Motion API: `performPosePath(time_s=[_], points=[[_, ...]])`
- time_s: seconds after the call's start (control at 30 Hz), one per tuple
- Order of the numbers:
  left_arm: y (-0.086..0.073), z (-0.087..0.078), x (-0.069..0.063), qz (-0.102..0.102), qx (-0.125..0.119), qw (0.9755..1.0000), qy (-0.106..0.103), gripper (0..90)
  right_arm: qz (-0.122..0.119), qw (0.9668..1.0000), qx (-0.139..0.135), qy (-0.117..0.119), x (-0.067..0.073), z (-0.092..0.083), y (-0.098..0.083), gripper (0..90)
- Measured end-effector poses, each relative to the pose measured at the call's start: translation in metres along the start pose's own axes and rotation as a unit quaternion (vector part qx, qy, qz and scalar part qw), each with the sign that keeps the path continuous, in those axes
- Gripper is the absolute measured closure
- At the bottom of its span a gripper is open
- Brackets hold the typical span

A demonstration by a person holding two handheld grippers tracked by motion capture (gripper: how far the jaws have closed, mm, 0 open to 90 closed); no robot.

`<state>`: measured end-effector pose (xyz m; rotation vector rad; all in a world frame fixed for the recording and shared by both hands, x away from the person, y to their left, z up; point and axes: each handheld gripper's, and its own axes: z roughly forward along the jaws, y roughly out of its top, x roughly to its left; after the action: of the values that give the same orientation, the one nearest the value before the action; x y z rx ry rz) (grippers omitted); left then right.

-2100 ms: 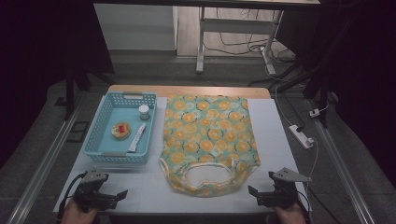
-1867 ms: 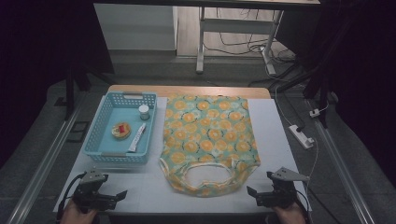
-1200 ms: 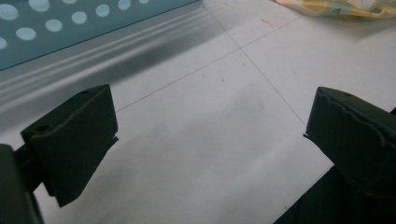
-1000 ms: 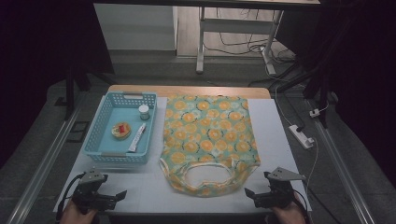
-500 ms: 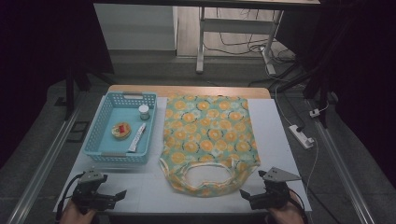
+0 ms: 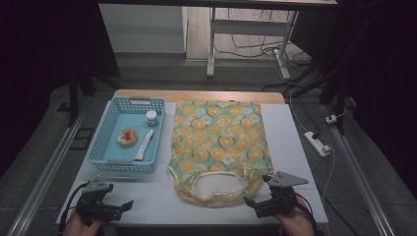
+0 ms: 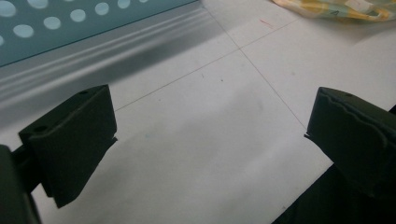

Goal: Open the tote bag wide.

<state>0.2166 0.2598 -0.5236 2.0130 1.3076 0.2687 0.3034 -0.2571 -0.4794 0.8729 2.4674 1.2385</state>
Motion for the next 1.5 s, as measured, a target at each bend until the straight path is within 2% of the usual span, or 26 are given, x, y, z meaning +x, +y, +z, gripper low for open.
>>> performPosePath(time_s=[0.17,0.27,0.37,0.63,0.83,0.97,1.07,1.2,1.27,1.4,1.5], points=[[0.0,0.0,0.0,0.001,0.001,1.0,0.0,1.8,-0.001,0.9999,0.006,0.01,0.001,0.006,0.009,0.0],[0.0,0.0,0.0,0.0,0.001,1.0,-0.001,1.8,-0.003,0.9996,0.022,0.017,0.003,0.013,0.01,0.0],[0.0,0.0,0.0,0.0,0.001,1.0,-0.001,1.6,-0.011,0.9991,0.034,0.022,0.007,0.02,0.013,0.0],[0.0,0.0,0.001,-0.002,0.002,1.0,-0.001,1.2,-0.037,0.9977,0.048,0.029,0.018,0.034,0.023,0.0],[0.0,0.0,0.001,-0.004,0.002,1.0,-0.001,1.1,-0.055,0.9943,0.073,0.056,0.03,0.056,0.032,0.0],[0.0,0.0,0.001,-0.005,0.002,1.0,-0.001,1.1,-0.061,0.9929,0.081,0.062,0.036,0.065,0.034,0.0],[0.0,0.0,0.001,-0.005,0.002,1.0,-0.002,1.1,-0.07,0.9897,0.094,0.082,0.044,0.075,0.036,0.0],[0.0,0.0,0.001,-0.005,0.002,1.0,-0.002,1.1,-0.079,0.9873,0.103,0.091,0.048,0.082,0.035,0.7],[0.0,0.0,0.001,-0.005,0.002,1.0,-0.002,1.1,-0.087,0.9851,0.113,0.095,0.05,0.087,0.035,8.8],[0.0,0.0,0.001,-0.006,0.002,1.0,-0.002,1.1,-0.099,0.9827,0.126,0.092,0.051,0.091,0.035,24.2],[0.0,0.0,0.002,-0.006,0.003,1.0,-0.002,1.1,-0.104,0.981,0.132,0.097,0.051,0.091,0.036,39.1]])
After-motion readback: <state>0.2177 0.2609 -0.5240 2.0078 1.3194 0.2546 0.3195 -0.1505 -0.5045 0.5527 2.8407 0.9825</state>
